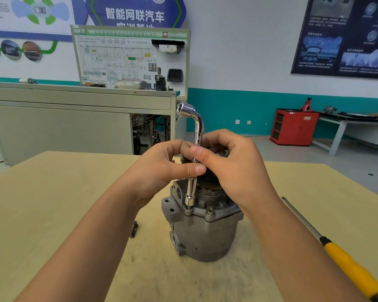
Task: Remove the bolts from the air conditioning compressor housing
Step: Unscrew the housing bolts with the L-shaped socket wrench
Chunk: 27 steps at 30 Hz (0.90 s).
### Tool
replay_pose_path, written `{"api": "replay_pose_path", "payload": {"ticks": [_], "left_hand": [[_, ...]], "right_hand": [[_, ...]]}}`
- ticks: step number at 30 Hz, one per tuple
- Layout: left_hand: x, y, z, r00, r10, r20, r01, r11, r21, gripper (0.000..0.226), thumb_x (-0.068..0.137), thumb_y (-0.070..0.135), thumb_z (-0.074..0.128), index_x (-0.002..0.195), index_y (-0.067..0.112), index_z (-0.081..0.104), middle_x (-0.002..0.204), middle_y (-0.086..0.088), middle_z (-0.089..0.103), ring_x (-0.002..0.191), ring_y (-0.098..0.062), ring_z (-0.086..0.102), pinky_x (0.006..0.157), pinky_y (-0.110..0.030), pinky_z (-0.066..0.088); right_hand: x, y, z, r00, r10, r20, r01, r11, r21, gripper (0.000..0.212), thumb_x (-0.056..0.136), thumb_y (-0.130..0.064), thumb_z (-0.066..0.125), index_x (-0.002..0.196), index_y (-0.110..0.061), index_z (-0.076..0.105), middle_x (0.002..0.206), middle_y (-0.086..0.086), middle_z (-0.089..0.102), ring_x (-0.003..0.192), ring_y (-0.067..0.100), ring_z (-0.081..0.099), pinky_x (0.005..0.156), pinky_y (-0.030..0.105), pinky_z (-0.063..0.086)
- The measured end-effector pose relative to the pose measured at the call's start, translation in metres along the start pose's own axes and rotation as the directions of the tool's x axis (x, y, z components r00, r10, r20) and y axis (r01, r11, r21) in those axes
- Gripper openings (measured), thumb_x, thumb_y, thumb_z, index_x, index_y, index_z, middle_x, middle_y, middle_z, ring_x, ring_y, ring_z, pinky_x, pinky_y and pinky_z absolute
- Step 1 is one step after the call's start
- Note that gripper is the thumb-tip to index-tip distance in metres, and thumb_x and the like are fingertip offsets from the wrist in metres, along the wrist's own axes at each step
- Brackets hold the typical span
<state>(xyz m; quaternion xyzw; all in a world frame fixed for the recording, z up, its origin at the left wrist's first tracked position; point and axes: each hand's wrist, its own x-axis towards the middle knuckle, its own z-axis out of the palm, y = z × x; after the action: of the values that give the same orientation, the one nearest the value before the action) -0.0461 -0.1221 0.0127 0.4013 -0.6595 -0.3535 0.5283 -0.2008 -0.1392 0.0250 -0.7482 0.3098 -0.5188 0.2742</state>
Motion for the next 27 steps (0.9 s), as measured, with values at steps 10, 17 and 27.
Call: {"api": "replay_pose_path", "payload": {"ticks": [10,17,27], "left_hand": [[0.001,-0.002,0.0,1.0,0.01,-0.011,-0.01,1.0,0.012,0.033,0.057,0.026,0.082,0.083,0.014,0.065,0.09,0.004,0.066,0.087,-0.012,0.063,0.072,-0.02,0.048],[-0.003,0.008,-0.002,1.0,0.024,-0.014,-0.023,0.997,0.079,0.026,0.053,0.04,0.08,0.076,0.033,0.07,0.099,0.004,0.067,0.098,-0.018,0.065,0.083,-0.031,0.05],[-0.017,0.043,-0.02,0.982,-0.183,0.054,0.093,0.707,0.701,0.007,0.066,0.049,0.074,0.067,0.043,0.07,0.051,0.02,0.049,0.049,0.002,0.046,0.046,-0.01,0.034]], "right_hand": [[0.003,-0.001,-0.001,0.999,-0.007,0.035,0.006,1.0,0.028,0.012,0.088,-0.02,0.062,0.098,-0.016,0.069,0.092,-0.005,0.066,0.088,0.007,0.06,0.08,0.026,0.051],[0.002,-0.002,-0.003,0.999,0.043,0.018,-0.046,0.989,0.142,0.019,0.094,-0.021,0.055,0.084,-0.031,0.067,0.087,-0.007,0.07,0.088,0.009,0.065,0.086,0.04,0.053],[0.003,0.002,-0.001,0.999,-0.041,0.015,0.037,0.981,0.188,0.027,0.097,-0.02,0.05,0.075,-0.031,0.063,0.076,-0.023,0.063,0.079,-0.01,0.057,0.067,0.001,0.04]]}}
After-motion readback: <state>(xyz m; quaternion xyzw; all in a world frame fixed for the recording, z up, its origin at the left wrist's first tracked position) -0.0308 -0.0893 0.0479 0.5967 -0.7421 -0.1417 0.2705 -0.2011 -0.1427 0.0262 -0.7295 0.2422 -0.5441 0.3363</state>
